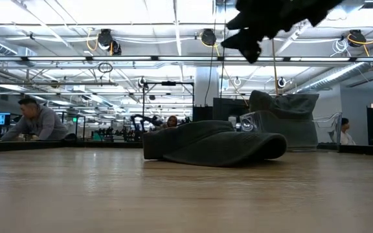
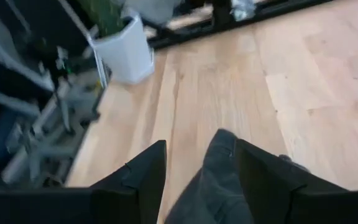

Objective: Pick & Place hat
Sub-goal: Put the black cap into the bottom transparent bin

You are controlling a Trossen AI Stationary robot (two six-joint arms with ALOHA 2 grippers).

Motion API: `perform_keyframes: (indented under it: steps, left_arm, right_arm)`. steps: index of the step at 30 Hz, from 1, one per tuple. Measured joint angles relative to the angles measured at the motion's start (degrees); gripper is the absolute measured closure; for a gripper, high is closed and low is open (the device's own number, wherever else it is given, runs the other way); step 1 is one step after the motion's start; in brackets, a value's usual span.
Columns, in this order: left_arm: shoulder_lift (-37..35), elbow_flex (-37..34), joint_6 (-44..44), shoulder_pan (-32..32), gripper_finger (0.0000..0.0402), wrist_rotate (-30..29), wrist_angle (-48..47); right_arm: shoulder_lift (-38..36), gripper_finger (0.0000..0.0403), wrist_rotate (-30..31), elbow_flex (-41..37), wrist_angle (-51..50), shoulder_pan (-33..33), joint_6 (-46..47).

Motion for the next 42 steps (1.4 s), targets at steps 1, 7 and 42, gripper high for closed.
perform_keyframes:
  steps: [1,7,42]
  left_arm:
    - [-1.12,0.0,0.53,-0.55,0.0351,-0.98,0.7]
    - [-5.02,-0.04,3.21,-2.91,0.0372,-0.9,2.2]
    - [-4.88,-0.02,-2.47,-10.43,0.0381,-18.87,-4.89]
  right_arm:
    - [2.27,0.0222,-0.07,1.73,-1.18,0.49,-1.76]
    - [14.15,0.0222,0.05,10.07,-9.51,2.64,-14.49]
    - [25.64,0.0222,7.24,6.88,-15.38,4.89,-29.29]
